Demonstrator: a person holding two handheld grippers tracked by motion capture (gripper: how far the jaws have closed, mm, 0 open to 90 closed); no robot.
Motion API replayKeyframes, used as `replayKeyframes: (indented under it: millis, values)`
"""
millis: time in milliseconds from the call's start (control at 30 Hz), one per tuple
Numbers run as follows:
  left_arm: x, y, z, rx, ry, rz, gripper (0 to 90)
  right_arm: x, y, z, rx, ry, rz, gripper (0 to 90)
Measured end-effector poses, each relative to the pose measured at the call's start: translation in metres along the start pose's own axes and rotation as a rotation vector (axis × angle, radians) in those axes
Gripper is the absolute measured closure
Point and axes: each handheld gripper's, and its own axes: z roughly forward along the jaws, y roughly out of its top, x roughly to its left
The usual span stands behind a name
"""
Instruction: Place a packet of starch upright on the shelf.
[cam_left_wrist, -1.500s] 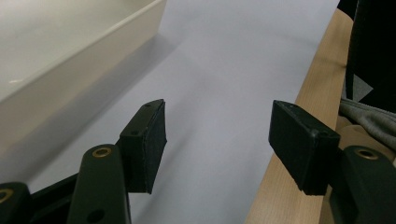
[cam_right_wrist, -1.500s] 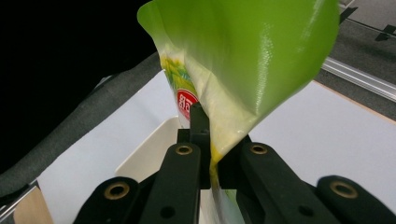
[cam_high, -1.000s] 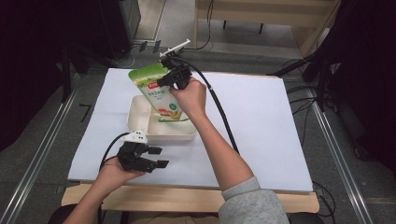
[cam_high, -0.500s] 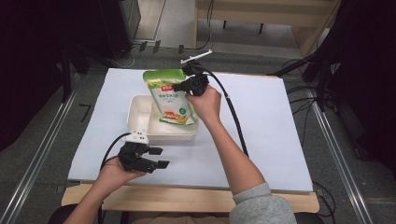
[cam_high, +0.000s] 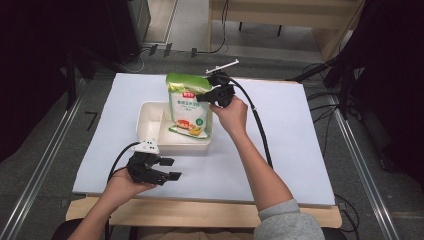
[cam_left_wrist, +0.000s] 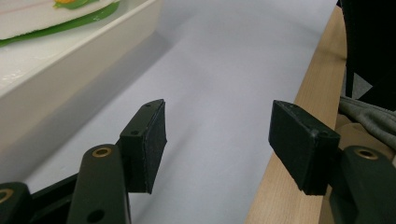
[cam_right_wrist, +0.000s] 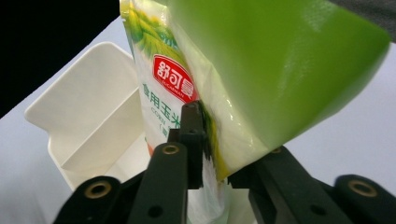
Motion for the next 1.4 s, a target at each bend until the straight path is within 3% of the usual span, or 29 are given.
replayKeyframes:
  millis: [167, 400, 767, 900, 1100, 1400]
  values:
    - [0.001, 0.000, 0.000, -0.006, -0.003, -0.003, 37.4, 0.000, -0.002, -0.005, -0.031, 0.006, -0.074, 62.6]
    - [0.001, 0.000, 0.000, -0.004, 0.000, -0.004, 37.2, -0.005, -0.002, -0.021, -0.043, -0.008, -0.054, 50.0]
    - [-0.001, 0.000, 0.000, -0.011, -0.010, -0.003, 36.0, -0.015, -0.011, -0.052, -0.072, 0.000, -0.071, 44.2]
    - [-0.001, 0.000, 0.000, -0.001, -0.002, -0.005, 35.9, -0.018, -0.019, -0.059, -0.059, -0.011, -0.083, 44.2]
    - [-0.001, 0.000, 0.000, -0.004, -0.005, -0.006, 35.9, -0.026, -0.035, -0.067, -0.054, -0.003, -0.057, 44.4]
    - [0.001, 0.000, -0.001, -0.010, 0.003, -0.010, 35.8, -0.030, -0.060, -0.081, -0.047, 0.002, -0.054, 41.7]
